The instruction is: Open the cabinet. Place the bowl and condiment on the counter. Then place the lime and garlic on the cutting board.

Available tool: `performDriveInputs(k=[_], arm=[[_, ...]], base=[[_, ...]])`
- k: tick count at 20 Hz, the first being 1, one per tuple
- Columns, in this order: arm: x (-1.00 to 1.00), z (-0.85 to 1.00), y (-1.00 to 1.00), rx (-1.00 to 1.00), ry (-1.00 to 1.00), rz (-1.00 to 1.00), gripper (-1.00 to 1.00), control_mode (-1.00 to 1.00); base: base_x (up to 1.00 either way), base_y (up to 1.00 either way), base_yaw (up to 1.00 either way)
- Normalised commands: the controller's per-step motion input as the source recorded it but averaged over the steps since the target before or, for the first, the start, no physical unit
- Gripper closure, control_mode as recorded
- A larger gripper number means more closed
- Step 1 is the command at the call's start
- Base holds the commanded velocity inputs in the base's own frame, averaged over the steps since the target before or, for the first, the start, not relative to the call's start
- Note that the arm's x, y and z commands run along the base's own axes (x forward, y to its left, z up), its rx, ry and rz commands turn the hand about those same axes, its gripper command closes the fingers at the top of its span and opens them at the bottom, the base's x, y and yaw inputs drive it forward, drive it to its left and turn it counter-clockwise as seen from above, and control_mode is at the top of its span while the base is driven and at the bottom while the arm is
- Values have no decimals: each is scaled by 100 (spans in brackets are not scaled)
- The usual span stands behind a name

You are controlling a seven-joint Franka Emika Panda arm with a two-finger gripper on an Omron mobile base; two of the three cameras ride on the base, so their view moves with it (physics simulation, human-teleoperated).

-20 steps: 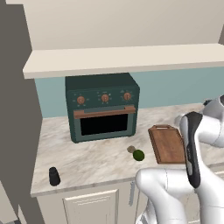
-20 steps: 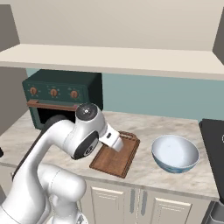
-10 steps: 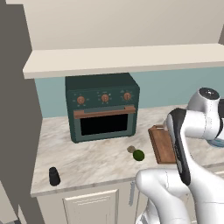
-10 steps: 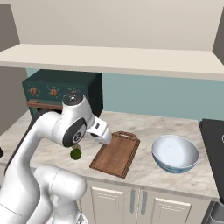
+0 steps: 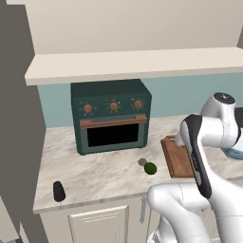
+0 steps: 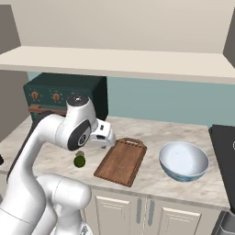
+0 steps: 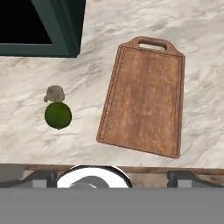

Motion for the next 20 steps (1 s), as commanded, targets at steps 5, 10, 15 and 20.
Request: performDriveInputs(k=[5,10,15,20], arm=[[0,-2,31,-4,4,18,-100,-100],[0,-4,30,-4,1,16,-100,-100],[-1,-9,26,-5,0,7,-100,-100],[-3,-10,12,0,0,0,-100,-100]], base=[[0,0,0],[0,0,0],[0,0,0],[0,0,0]])
